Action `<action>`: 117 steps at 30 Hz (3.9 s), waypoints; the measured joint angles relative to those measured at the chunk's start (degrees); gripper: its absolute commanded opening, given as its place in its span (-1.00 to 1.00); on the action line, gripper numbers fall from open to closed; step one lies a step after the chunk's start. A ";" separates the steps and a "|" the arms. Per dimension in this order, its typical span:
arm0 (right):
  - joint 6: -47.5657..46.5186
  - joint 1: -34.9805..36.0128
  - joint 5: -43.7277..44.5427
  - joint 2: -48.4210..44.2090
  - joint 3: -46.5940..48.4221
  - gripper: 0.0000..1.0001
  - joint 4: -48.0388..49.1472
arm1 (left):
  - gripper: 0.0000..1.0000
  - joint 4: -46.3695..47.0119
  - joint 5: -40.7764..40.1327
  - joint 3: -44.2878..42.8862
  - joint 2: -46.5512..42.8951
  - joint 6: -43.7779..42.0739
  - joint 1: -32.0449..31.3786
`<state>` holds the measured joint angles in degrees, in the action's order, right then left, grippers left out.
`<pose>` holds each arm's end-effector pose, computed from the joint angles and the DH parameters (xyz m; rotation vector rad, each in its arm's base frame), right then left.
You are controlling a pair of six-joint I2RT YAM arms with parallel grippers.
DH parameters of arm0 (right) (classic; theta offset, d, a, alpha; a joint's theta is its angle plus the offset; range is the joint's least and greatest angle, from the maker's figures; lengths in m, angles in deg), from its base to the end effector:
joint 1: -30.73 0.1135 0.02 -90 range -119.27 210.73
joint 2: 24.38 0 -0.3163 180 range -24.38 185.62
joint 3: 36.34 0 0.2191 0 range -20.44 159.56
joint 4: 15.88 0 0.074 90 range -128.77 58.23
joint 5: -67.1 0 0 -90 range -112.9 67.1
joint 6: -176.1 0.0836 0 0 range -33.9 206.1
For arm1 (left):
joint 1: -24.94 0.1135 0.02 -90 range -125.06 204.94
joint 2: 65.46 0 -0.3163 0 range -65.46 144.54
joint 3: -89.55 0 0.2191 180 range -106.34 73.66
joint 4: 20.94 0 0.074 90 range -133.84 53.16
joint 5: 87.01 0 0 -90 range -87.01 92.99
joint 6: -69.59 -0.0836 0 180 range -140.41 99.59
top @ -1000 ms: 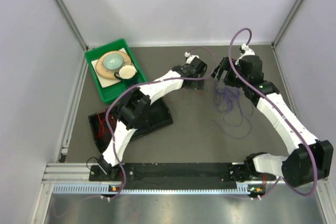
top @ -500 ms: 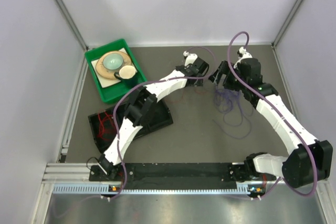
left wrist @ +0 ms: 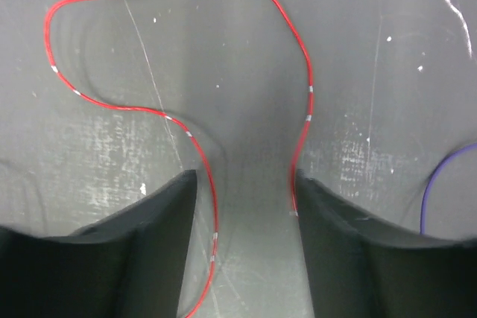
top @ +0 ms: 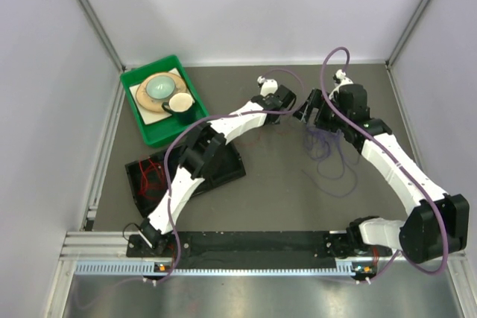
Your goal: Untangle the cables
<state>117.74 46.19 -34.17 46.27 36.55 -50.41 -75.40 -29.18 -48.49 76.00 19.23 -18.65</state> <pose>0.2520 0.0867 0.3372 0.1911 2.1939 0.6830 0.4385 -0.3560 0.1749 -0.1146 2.3681 0.0576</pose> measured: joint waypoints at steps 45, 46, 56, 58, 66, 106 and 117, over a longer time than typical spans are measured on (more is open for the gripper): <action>3.41 0.00 -2.32 -0.48 -3.02 0.69 6.71 | -1.00 -6.62 5.55 31.78 -75.38 -18.78 10.25; 3.52 0.00 -2.64 -0.13 -3.02 0.69 6.95 | -1.00 -7.21 4.90 33.18 -76.30 -18.62 10.69; 4.59 0.00 -5.20 1.05 -3.02 0.69 8.70 | -1.00 -9.68 2.29 45.38 -80.24 -17.05 16.46; 4.59 0.00 -5.35 1.05 -3.02 0.69 8.96 | -1.00 -9.81 2.32 48.00 -80.72 -16.87 18.21; 4.59 0.00 -5.57 1.05 -3.02 0.69 9.25 | -1.00 -10.93 1.01 49.18 -82.01 -16.79 22.75; 6.51 0.00 -8.13 4.11 -3.76 0.68 11.41 | -1.00 -7.04 3.21 76.72 -79.06 -7.08 38.62; 6.54 0.00 -8.11 4.11 -3.76 0.68 12.22 | -1.00 0.04 10.36 79.45 -67.47 -1.33 49.40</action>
<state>124.27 46.19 -42.27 50.38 32.79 -38.19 -75.36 -18.82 30.96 8.53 17.90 30.74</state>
